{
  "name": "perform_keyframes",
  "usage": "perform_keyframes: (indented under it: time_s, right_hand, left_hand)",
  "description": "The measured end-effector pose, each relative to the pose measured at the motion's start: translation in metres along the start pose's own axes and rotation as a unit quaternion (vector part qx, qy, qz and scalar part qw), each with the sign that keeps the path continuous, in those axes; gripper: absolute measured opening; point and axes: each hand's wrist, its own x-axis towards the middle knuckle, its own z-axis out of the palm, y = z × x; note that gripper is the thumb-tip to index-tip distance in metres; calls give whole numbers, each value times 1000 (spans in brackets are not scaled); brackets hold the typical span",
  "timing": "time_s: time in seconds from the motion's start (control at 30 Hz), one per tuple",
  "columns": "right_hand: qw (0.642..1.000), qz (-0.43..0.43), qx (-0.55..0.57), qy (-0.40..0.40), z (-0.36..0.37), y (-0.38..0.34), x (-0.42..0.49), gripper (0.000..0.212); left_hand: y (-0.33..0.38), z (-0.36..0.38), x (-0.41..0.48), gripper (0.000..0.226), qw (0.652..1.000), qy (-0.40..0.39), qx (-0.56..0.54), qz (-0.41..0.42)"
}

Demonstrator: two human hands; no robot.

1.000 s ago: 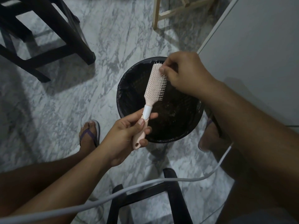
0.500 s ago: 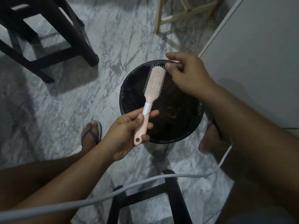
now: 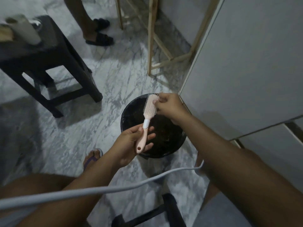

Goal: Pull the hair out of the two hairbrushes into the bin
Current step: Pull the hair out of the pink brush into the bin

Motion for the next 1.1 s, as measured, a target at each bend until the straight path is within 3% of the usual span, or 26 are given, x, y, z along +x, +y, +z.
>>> perform_keyframes:
  time_s: [0.3,0.47,0.73,0.97,1.1]
  right_hand:
    - [999,-30,19,36,-33,-31,-9,64]
    - [995,-57,-43,74,-50,-44,3,48]
    - [993,-60,-62,85,-85,-91,6,50]
    - [992,-48,0,120,-154,-188,-54,43]
    - [983,-43,24,175,-207,-245,-112,51]
  left_hand:
    - [32,52,-32,28,997,7,76,1]
    - [47,73,-17,28,995,6,99,16]
    - [85,107,-4,34,989,0,143,41]
    - [148,187,-62,32,986,-2,164,26]
    - [190,250,-112,33,974,-60,220,10]
